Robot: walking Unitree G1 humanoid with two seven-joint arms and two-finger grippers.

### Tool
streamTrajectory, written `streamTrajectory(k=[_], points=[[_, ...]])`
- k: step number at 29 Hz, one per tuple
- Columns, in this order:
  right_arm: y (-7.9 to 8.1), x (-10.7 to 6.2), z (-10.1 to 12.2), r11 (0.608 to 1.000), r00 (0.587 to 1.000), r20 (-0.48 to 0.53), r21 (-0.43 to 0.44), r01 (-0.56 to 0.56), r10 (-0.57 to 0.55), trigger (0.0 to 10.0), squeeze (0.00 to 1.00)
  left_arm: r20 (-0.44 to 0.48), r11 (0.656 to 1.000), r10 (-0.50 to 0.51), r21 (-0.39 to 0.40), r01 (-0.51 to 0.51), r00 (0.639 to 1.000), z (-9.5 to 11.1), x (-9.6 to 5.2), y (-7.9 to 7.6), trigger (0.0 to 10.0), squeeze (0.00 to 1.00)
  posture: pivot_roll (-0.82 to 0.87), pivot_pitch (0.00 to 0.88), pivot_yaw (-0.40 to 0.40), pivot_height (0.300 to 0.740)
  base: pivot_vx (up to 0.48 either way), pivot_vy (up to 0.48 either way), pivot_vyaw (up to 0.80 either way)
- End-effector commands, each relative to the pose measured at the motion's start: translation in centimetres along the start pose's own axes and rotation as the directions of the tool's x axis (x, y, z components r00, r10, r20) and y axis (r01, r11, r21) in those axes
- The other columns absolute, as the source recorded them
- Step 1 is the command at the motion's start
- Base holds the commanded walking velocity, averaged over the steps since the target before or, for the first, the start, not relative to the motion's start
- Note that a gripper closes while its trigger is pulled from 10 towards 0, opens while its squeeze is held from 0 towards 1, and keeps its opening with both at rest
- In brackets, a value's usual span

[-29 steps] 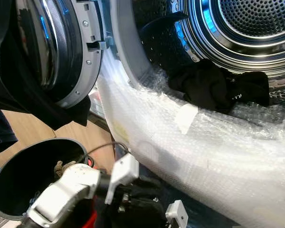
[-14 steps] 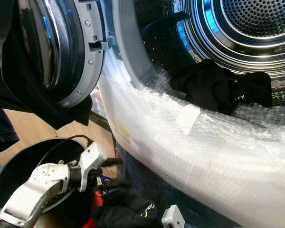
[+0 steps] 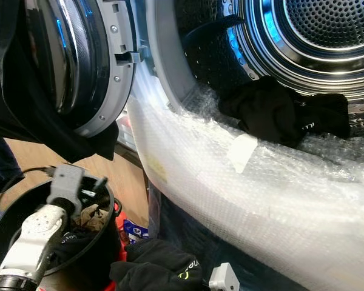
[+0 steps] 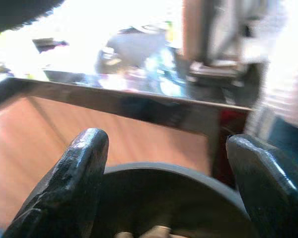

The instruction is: Clothes washing

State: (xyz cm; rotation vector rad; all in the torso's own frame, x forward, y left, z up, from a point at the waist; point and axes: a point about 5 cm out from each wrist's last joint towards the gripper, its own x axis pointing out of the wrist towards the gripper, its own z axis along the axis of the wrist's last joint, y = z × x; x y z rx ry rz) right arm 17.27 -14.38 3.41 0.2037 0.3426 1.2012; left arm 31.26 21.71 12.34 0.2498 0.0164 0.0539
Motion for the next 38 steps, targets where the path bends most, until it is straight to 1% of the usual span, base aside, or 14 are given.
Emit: streamTrajectory(k=[1, 3, 7, 9, 13, 19, 21, 23, 24, 28, 30, 31, 35, 38], points=[[0.9, -0.1, 1.5, 0.999, 0.999, 0.042, -0.048, -0.025, 0.027, 0.0, 0.00, -0.052, 0.993, 0.111, 0.045, -0.109, 0.992, -1.8, -0.6, 1.5, 10.0, 0.00, 0.12, 0.000, 0.016, 0.740, 0.000, 0.000, 0.00], [2.1, -0.4, 2.9, 0.996, 0.995, 0.078, -0.075, -0.056, 0.062, 0.0, 0.00, -0.060, 0.987, 0.162, 0.035, -0.160, 0.985, -2.7, -0.7, 2.1, 10.0, 0.00, 0.12, 0.000, 0.012, 0.740, 0.000, 0.000, 0.00], [3.1, -0.2, 5.4, 0.984, 0.986, 0.113, -0.145, -0.102, 0.119, 0.0, 0.00, -0.073, 0.987, 0.146, 0.081, -0.140, 0.986, -3.5, -0.7, 1.9, 10.0, 0.00, 0.11, 0.000, 0.020, 0.740, 0.000, 0.000, 0.00], [3.9, 0.2, 8.2, 0.968, 0.968, 0.179, -0.211, -0.138, 0.177, 0.0, 0.00, -0.107, 0.986, 0.168, 0.027, -0.166, 0.980, -4.3, -0.8, 1.7, 10.0, 0.00, 0.10, 0.000, 0.022, 0.740, 0.000, 0.000, 0.00], [5.6, 0.8, 11.8, 0.934, 0.930, 0.247, -0.301, -0.192, 0.271, 0.0, 0.00, -0.105, 0.977, 0.215, 0.033, -0.212, 0.971, -4.9, -0.9, 1.9, 10.0, 0.00, 0.11, 0.000, 0.017, 0.740, 0.000, 0.000, 0.00], [5.7, 1.7, 15.2, 0.904, 0.891, 0.328, -0.391, -0.174, 0.313, 0.0, 0.00, -0.119, 0.979, 0.202, 0.035, -0.199, 0.972, -5.3, -0.9, 1.8, 10.0, 0.00, 0.10, 0.000, 0.030, 0.740, 0.000, 0.000, 0.00], [4.8, 2.5, 17.3, 0.909, 0.879, 0.399, -0.408, -0.085, 0.261, 0.0, 0.00, -0.126, 0.981, 0.192, 0.028, -0.189, 0.973, -5.5, -0.9, 1.5, 10.0, 0.00, 0.11, 0.000, 0.032, 0.740, 0.000, 0.000, 0.00], [4.6, 2.6, 17.8, 0.909, 0.879, 0.410, -0.412, -0.060, 0.243, 0.0, 0.00, -0.125, 0.982, 0.187, 0.030, -0.185, 0.974, -5.5, -0.8, 1.4, 10.0, 0.00, 0.11, 0.000, 0.031, 0.740, 0.000, 0.000, 0.00], [3.9, 2.7, 19.4, 0.912, 0.860, 0.474, -0.410, 0.026, 0.189, 0.0, 0.00, -0.135, 0.987, 0.160, 0.030, -0.157, 0.978, -5.6, -0.7, 1.1, 10.0, 0.00, 0.12, 0.000, 0.030, 0.740, 0.000, 0.000, 0.00], [3.3, 2.4, 21.6, 0.920, 0.815, 0.561, -0.380, 0.097, 0.146, 0.0, 0.00, -0.133, 0.990, 0.142, 0.040, -0.138, 0.981, -5.6, -0.5, 0.8, 10.0, 0.00, 0.12, 0.000, 0.032, 0.740, 0.000, 0.000, 0.00], [3.0, 2.2, 22.4, 0.909, 0.810, 0.570, -0.397, 0.127, 0.136, 0.0, 0.00, -0.131, 0.990, 0.138, 0.037, -0.134, 0.982, -5.6, -0.5, 0.7, 10.0, 0.00, 0.12, 0.000, 0.031, 0.740, 0.000, 0.000, 0.00], [2.4, 2.0, 23.4, 0.888, 0.802, 0.589, -0.415, 0.199, 0.095, 0.0, 0.00, -0.132, 0.991, 0.131, 0.030, -0.128, 0.983, -5.7, -0.5, 0.5, 10.0, 0.00, 0.12, 0.000, 0.029, 0.740, 0.000, 0.000, 0.00], [1.2, 0.7, 27.9, 0.840, 0.684, 0.730, -0.370, 0.397, -0.002, 0.0, 0.00, -0.155, 0.993, 0.117, 0.000, -0.119, 0.981, -6.2, -0.7, -0.4, 10.0, 0.00, 0.12, 0.000, 0.027, 0.740, 0.000, 0.000, 0.00], [0.9, 0.2, 29.3, 0.806, 0.663, 0.749, -0.375, 0.457, -0.027, 0.0, 0.00, -0.154, 0.995, 0.094, -0.003, -0.095, 0.984, -6.4, -0.8, -0.9, 10.0, 0.00, 0.12, 0.000, 0.026, 0.740, 0.000, 0.000, 0.00]])
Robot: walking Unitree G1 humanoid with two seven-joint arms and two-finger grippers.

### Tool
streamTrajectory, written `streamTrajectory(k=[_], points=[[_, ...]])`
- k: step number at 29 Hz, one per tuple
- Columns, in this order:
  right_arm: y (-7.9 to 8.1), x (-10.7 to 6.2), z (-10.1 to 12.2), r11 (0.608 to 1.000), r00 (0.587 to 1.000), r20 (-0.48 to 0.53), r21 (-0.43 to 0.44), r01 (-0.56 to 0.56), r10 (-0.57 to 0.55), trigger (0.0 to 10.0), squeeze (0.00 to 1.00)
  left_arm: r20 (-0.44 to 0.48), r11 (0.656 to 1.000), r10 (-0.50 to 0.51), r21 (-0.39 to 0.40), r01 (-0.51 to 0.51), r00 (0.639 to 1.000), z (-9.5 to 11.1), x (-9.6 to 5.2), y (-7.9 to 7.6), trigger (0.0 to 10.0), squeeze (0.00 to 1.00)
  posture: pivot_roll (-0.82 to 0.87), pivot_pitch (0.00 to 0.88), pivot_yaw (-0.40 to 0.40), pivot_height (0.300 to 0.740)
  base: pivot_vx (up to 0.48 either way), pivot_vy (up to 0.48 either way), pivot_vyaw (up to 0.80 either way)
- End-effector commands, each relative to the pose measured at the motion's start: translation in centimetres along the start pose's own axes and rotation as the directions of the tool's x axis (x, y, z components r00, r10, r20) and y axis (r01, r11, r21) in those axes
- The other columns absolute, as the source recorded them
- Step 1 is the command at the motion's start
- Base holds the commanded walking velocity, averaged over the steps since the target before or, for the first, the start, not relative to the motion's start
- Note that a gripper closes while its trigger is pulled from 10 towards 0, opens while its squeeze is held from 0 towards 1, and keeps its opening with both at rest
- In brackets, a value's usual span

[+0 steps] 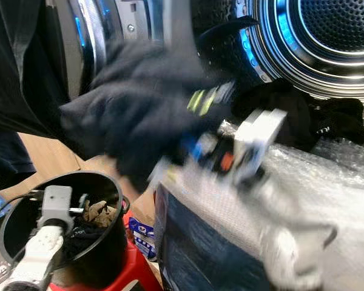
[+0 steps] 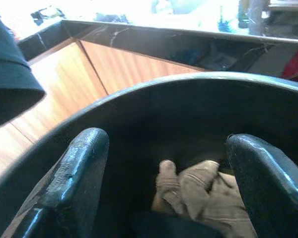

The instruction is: Clothes washing

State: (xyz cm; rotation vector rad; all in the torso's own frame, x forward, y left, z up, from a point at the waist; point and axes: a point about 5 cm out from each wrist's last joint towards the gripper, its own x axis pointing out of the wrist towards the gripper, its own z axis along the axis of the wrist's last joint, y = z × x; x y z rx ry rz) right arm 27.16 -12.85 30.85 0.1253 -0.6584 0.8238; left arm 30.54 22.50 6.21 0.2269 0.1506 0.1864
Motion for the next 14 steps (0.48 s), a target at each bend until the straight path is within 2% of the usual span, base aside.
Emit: streamTrajectory(k=[1, 5, 7, 8, 9, 11, 12, 14], points=[[-0.9, 0.2, 0.9, 0.998, 0.999, 0.020, -0.026, 0.050, -0.049, 0.0, 0.00, 0.002, 0.999, -0.036, 0.022, 0.036, 0.999, -0.2, -0.1, -0.3, 10.0, 0.00, 0.12, 0.000, 0.025, 0.740, 0.000, 0.000, 0.00], [-3.0, 0.8, 2.8, 0.987, 0.985, 0.084, -0.043, 0.156, -0.152, 0.0, 0.00, 0.004, 0.998, -0.055, 0.032, 0.055, 0.998, -0.3, -0.2, -0.5, 10.0, 0.00, 0.11, 0.000, 0.026, 0.740, 0.000, 0.000, 0.00], [-4.6, 1.2, 3.1, 0.966, 0.971, 0.070, -0.105, 0.237, -0.230, 0.0, 0.00, 0.000, 0.998, -0.053, 0.027, 0.053, 0.999, -0.4, -0.1, -0.4, 10.0, 0.00, 0.10, 0.000, 0.022, 0.740, 0.000, 0.000, 0.00], [-4.6, 1.2, 3.1, 0.966, 0.971, 0.070, -0.105, 0.237, -0.230, 0.0, 0.00, 0.000, 0.998, -0.053, 0.027, 0.053, 0.999, -0.4, -0.1, -0.4, 10.0, 0.00, 0.10, 0.000, 0.022, 0.740, 0.000, 0.000, 0.00], [-5.9, 1.4, 3.3, 0.944, 0.957, 0.055, -0.157, 0.291, -0.285, 0.0, 0.00, 0.000, 0.998, -0.053, 0.024, 0.053, 0.999, -0.3, -0.1, -0.5, 10.0, 0.00, 0.10, 0.000, 0.015, 0.740, 0.000, 0.000, 0.00], [-7.4, 1.7, 3.4, 0.910, 0.934, 0.043, -0.216, 0.354, -0.354, 0.0, 0.00, 0.001, 0.998, -0.055, 0.023, 0.055, 0.999, -0.3, 0.0, -0.6, 10.0, 0.00, 0.09, 0.000, 0.017, 0.740, 0.000, 0.000, 0.00], [-7.4, 1.7, 3.4, 0.910, 0.934, 0.043, -0.216, 0.354, -0.354, 0.0, 0.00, 0.001, 0.998, -0.055, 0.023, 0.055, 0.999, -0.3, 0.0, -0.6, 10.0, 0.00, 0.09, 0.000, 0.017, 0.740, 0.000, 0.000, 0.00], [-10.3, 1.6, 4.3, 0.831, 0.863, 0.070, -0.240, 0.502, -0.501, 0.0, 0.00, 0.008, 0.998, -0.062, 0.013, 0.062, 0.998, -0.2, 0.0, -1.0, 10.0, 0.00, 0.09, 0.000, 0.020, 0.740, 0.000, 0.000, 0.00]])
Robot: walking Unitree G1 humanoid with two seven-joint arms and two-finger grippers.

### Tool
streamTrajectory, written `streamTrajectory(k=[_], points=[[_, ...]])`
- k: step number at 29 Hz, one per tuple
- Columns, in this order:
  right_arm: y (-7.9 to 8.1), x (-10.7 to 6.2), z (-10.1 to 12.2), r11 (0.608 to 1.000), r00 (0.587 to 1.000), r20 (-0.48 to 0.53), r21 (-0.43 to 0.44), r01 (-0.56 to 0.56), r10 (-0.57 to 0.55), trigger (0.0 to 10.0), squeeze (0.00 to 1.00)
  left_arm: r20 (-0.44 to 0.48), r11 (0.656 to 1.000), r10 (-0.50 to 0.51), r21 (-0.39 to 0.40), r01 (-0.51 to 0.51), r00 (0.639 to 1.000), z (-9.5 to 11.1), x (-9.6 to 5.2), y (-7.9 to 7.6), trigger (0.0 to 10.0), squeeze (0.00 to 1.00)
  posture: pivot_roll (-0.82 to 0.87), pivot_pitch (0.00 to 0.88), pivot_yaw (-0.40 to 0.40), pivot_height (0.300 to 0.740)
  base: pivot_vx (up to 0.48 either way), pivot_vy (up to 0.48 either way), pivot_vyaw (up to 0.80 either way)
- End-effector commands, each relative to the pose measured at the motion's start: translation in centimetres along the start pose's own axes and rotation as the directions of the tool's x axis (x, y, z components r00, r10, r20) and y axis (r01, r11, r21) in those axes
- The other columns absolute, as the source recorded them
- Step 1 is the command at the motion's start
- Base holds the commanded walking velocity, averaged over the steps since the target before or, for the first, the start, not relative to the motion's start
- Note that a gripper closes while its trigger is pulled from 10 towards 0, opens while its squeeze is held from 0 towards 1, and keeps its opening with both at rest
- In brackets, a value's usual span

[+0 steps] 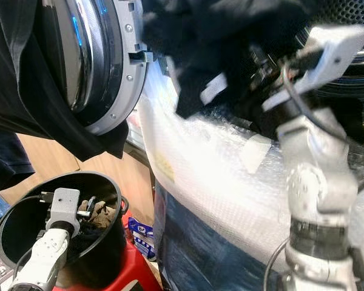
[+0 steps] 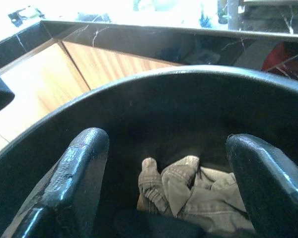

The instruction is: Clothes washing

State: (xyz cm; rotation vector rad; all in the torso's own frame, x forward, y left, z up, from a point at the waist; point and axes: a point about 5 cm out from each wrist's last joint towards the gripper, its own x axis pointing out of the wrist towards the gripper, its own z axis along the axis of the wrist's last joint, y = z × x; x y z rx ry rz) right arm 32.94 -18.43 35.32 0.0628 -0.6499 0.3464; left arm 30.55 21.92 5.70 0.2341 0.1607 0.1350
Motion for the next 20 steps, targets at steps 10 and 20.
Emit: streamTrajectory(k=[10, 20], points=[[-9.7, 3.2, 0.0, 0.750, 0.749, -0.146, -0.301, 0.589, -0.646, 0.0, 0.00, 0.001, 0.999, -0.033, -0.001, 0.033, 0.999, 0.0, 0.1, -1.0, 10.0, 0.00, 0.10, 0.000, 0.011, 0.740, 0.000, 0.000, 0.00], [-9.9, 4.5, -1.5, 0.690, 0.609, -0.326, -0.286, 0.665, -0.723, 10.0, 0.13, -0.007, 1.000, -0.021, -0.018, 0.021, 1.000, -0.3, -0.2, -1.1, 10.0, 0.00, 0.12, 0.000, -0.008, 0.740, 0.000, 0.000, 0.00]])
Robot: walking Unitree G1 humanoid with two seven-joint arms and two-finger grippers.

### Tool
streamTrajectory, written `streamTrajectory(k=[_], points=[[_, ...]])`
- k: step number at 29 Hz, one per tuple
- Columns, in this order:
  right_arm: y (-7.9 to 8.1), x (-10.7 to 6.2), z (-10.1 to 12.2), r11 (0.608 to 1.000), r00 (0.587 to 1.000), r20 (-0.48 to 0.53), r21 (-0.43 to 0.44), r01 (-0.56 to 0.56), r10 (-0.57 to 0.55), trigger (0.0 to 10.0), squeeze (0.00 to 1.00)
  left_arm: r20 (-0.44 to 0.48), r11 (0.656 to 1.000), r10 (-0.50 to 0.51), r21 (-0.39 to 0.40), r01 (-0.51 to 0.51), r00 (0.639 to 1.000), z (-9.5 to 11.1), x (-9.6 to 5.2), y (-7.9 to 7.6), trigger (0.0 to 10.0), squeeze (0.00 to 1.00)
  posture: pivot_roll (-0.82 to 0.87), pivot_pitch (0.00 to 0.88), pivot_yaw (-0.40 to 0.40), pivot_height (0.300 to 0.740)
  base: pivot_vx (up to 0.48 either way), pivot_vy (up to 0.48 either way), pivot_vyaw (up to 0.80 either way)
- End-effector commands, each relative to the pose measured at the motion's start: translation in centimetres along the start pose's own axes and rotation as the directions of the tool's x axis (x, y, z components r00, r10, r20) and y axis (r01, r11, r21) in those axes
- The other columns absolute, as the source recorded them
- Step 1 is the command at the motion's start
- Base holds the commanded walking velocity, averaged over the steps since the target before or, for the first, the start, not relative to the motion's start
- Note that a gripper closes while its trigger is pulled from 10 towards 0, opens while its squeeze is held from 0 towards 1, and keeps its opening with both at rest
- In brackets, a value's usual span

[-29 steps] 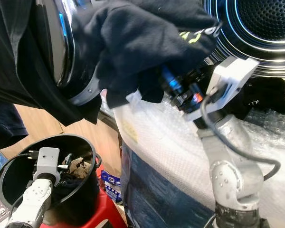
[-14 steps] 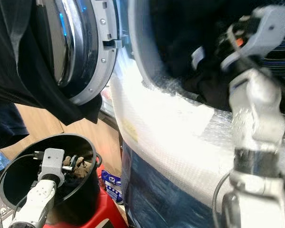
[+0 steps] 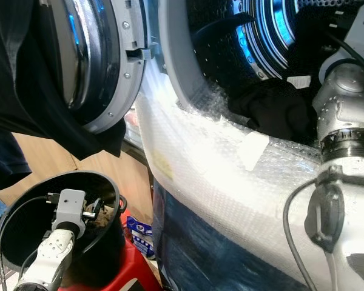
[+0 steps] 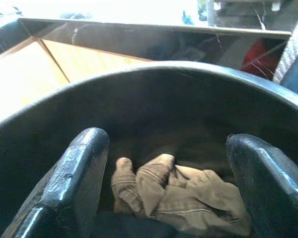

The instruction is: Clothes washing

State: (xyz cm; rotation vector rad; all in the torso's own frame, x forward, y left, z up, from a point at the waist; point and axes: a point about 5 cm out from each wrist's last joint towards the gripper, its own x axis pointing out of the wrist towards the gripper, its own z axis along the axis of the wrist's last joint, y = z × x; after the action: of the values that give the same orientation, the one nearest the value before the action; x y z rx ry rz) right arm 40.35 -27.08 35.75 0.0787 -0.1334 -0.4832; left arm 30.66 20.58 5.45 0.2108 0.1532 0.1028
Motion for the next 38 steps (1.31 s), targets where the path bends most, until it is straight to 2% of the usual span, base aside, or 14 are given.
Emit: streamTrajectory(k=[1, 2, 4, 7, 14, 16, 17, 19, 22, 24, 28, 31, 35, 38], points=[[1.2, -0.2, 1.5, 0.999, 0.999, 0.025, 0.034, -0.023, 0.022, 10.0, 0.92, -0.017, 1.000, 0.012, 0.003, -0.012, 1.000, -0.4, -0.2, 0.3, 10.0, 0.00, 0.13, 0.000, -0.007, 0.740, 0.000, 0.000, 0.00], [1.3, -0.2, 1.4, 0.999, 0.999, 0.022, 0.036, -0.024, 0.024, 10.0, 1.00, -0.018, 1.000, 0.012, 0.002, -0.012, 1.000, -0.4, -0.2, 0.3, 10.0, 0.00, 0.13, 0.000, -0.005, 0.740, 0.000, 0.000, 0.00], [1.8, -0.3, 1.6, 0.997, 0.998, 0.022, 0.042, -0.065, 0.064, 10.0, 1.00, -0.025, 1.000, 0.008, 0.003, -0.008, 1.000, -0.6, -0.3, 0.3, 10.0, 0.00, 0.13, 0.000, -0.005, 0.740, 0.000, 0.000, 0.00], [2.6, -0.6, 3.4, 0.996, 0.992, 0.094, -0.033, -0.087, 0.090, 10.0, 1.00, -0.033, 1.000, -0.002, 0.007, 0.003, 0.999, -0.9, -0.5, 0.4, 10.0, 0.00, 0.11, 0.000, 0.004, 0.740, 0.000, 0.000, 0.00], [1.8, -0.7, 5.9, 0.999, 0.983, 0.174, -0.008, -0.052, 0.053, 10.0, 1.00, -0.026, 0.999, -0.046, 0.010, 0.046, 0.999, -0.8, -0.6, 0.0, 10.0, 0.00, 0.11, 0.000, -0.002, 0.740, 0.000, 0.000, 0.00], [1.2, -0.7, 6.3, 1.000, 0.982, 0.188, 0.009, -0.019, 0.017, 10.0, 1.00, -0.022, 0.998, -0.055, 0.007, 0.055, 0.998, -0.8, -0.7, -0.4, 10.0, 0.00, 0.11, 0.000, -0.006, 0.740, 0.000, 0.000, 0.00], [0.1, -0.7, 6.9, 0.996, 0.965, 0.252, -0.015, 0.084, -0.077, 10.0, 1.00, -0.022, 0.998, -0.061, 0.000, 0.061, 0.998, -0.8, -0.7, -0.6, 10.0, 0.00, 0.11, 0.000, -0.008, 0.740, 0.000, 0.000, 0.00], [-0.4, -0.8, 7.2, 0.990, 0.951, 0.286, -0.034, 0.136, -0.121, 10.0, 1.00, -0.023, 0.998, -0.062, -0.005, 0.062, 0.998, -0.8, -0.8, -0.7, 10.0, 0.00, 0.11, 0.000, -0.004, 0.740, 0.000, 0.000, 0.00], [1.9, -0.7, 5.4, 0.994, 0.977, 0.211, -0.105, -0.002, 0.024, 10.0, 1.00, -0.019, 0.998, -0.063, -0.015, 0.063, 0.998, -0.6, -0.7, -0.9, 10.0, 0.00, 0.12, 0.000, -0.004, 0.740, 0.000, 0.000, 0.00], [2.8, -0.7, 4.5, 0.995, 0.985, 0.158, -0.085, -0.061, 0.073, 10.0, 1.00, -0.015, 0.997, -0.073, -0.013, 0.073, 0.997, -0.5, -0.7, -1.0, 10.0, 0.00, 0.12, 0.000, -0.004, 0.740, 0.000, 0.000, 0.00], [-0.9, -1.1, 8.5, 0.979, 0.917, 0.342, 0.076, 0.190, -0.204, 10.0, 1.00, -0.013, 0.997, -0.079, -0.011, 0.078, 0.997, -0.4, -0.7, -1.0, 10.0, 0.00, 0.13, 0.000, -0.003, 0.740, 0.000, 0.000, 0.00], [-1.6, -1.5, 9.5, 0.964, 0.875, 0.404, 0.090, 0.251, -0.266, 10.0, 1.00, -0.016, 0.997, -0.070, -0.023, 0.069, 0.997, -0.5, -0.8, -1.0, 10.0, 0.00, 0.13, 0.000, -0.006, 0.740, 0.000, 0.000, 0.00], [0.4, -0.9, 7.3, 0.994, 0.944, 0.313, 0.048, 0.093, -0.104, 10.0, 1.00, -0.013, 0.996, -0.086, -0.018, 0.085, 0.996, -0.3, -0.8, -1.3, 10.0, 0.00, 0.12, 0.000, -0.001, 0.740, 0.000, 0.000, 0.00], [2.6, -1.1, 6.6, 0.993, 0.953, 0.292, 0.066, -0.100, 0.077, 10.0, 1.00, -0.013, 0.995, -0.098, -0.013, 0.097, 0.995, -0.3, -0.8, -1.5, 10.0, 0.00, 0.12, 0.000, 0.000, 0.740, 0.000, 0.000, 0.00]])
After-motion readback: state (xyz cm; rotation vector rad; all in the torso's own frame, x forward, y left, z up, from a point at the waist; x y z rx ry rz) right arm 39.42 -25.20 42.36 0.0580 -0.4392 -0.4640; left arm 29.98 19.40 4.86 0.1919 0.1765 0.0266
